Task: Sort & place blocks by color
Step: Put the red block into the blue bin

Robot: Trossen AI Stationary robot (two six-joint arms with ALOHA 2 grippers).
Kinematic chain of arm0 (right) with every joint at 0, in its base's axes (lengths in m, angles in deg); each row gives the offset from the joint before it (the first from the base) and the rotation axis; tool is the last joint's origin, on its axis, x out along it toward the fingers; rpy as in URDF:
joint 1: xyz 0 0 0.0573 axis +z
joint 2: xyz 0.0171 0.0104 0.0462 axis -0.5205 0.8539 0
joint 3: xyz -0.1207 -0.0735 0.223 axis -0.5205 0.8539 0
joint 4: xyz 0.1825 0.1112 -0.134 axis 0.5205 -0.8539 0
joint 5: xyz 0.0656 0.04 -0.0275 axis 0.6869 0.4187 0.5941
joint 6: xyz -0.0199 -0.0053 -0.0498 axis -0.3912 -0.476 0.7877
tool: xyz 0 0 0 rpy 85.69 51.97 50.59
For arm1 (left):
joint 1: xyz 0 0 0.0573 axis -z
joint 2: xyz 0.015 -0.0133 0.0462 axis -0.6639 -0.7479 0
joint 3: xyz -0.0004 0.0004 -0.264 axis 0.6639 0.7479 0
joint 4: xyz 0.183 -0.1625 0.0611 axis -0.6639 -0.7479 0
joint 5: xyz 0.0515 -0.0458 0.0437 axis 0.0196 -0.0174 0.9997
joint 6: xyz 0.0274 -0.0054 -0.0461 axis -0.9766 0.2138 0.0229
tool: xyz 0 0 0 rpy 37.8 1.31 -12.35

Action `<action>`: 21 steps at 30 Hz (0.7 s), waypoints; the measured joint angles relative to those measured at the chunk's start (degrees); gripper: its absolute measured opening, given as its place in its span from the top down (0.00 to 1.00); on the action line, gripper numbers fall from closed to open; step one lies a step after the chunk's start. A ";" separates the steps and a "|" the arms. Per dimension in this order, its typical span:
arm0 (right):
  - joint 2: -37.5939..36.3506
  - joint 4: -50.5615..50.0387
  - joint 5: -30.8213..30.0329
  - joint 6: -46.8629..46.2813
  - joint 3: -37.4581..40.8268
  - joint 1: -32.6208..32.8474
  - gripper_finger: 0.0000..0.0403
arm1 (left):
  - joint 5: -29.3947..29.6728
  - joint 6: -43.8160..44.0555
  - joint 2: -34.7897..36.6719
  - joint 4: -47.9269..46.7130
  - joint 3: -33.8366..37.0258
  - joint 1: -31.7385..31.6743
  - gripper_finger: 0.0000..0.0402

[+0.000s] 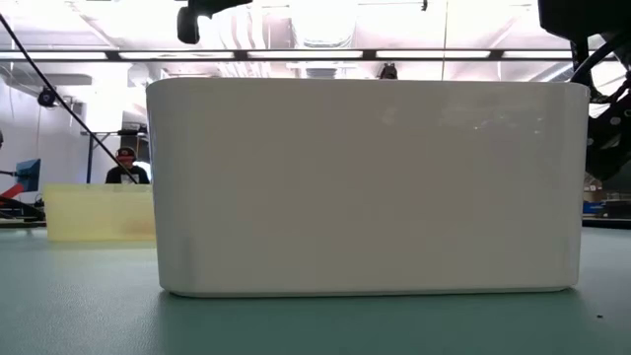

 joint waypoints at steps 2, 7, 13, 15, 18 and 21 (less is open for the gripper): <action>0.00 -0.02 -0.02 -0.24 0.00 -0.02 0.70 | 0.00 0.00 0.00 0.00 0.00 0.01 0.49; -0.22 -0.22 -0.21 -1.34 0.07 -0.02 0.70 | 0.00 0.00 0.00 0.00 0.01 0.00 0.49; -2.47 -4.57 -0.19 -1.19 -0.14 -0.70 0.69 | 0.02 0.00 0.00 0.00 0.02 0.01 0.49; -4.13 -6.12 -0.11 -0.81 -0.58 -1.30 0.69 | 0.02 0.00 0.00 0.00 0.01 -0.01 0.49; -7.14 -8.25 0.02 -0.34 -1.19 -2.81 0.69 | 0.01 -0.02 0.00 0.00 0.00 0.00 0.49; -10.41 -9.78 0.02 1.00 -1.49 -5.44 0.69 | 0.02 -0.02 0.00 0.00 0.02 0.01 0.49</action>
